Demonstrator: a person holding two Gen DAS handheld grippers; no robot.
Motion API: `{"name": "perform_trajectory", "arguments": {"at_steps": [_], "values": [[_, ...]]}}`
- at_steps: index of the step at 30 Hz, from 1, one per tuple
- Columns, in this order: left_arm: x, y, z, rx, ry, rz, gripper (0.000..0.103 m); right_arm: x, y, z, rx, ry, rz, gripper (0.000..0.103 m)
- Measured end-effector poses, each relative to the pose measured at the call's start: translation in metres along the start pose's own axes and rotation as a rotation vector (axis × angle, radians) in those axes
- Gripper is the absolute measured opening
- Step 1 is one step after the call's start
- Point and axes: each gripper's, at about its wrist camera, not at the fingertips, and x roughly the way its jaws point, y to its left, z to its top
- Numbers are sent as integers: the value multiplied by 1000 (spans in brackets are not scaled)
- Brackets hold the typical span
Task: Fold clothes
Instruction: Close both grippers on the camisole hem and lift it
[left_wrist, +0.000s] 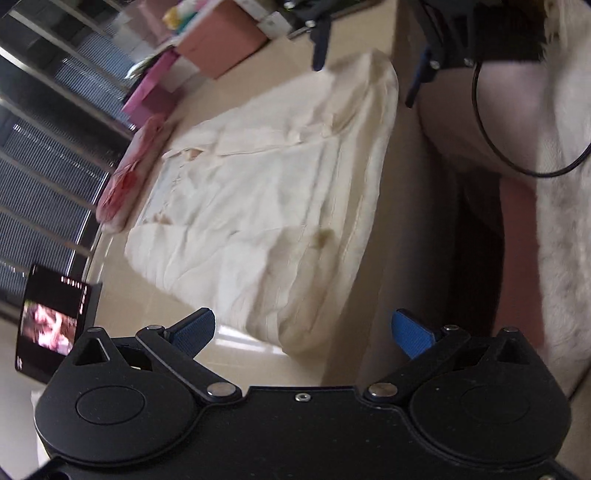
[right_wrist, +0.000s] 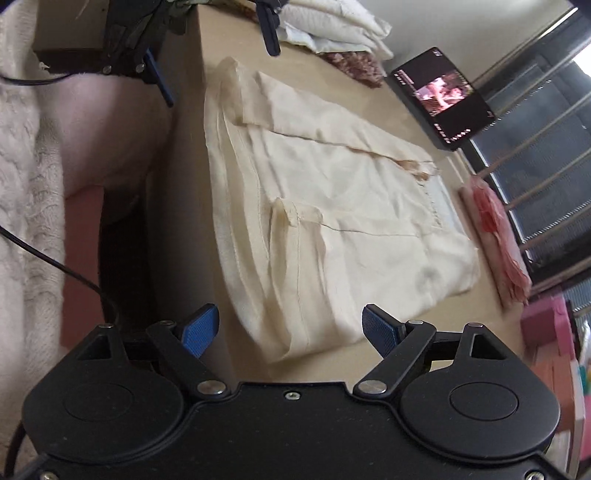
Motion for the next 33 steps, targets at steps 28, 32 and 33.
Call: {"name": "perform_trajectory", "arguments": {"at_steps": [28, 32, 33], "values": [[-1, -40, -27, 320, 12, 126, 92, -29, 36, -28, -150, -14, -86, 78], [9, -43, -32, 388, 24, 152, 92, -20, 46, -39, -256, 2, -126, 78], [10, -42, -31, 396, 22, 153, 92, -18, 48, -41, -284, 1, -134, 78]]}}
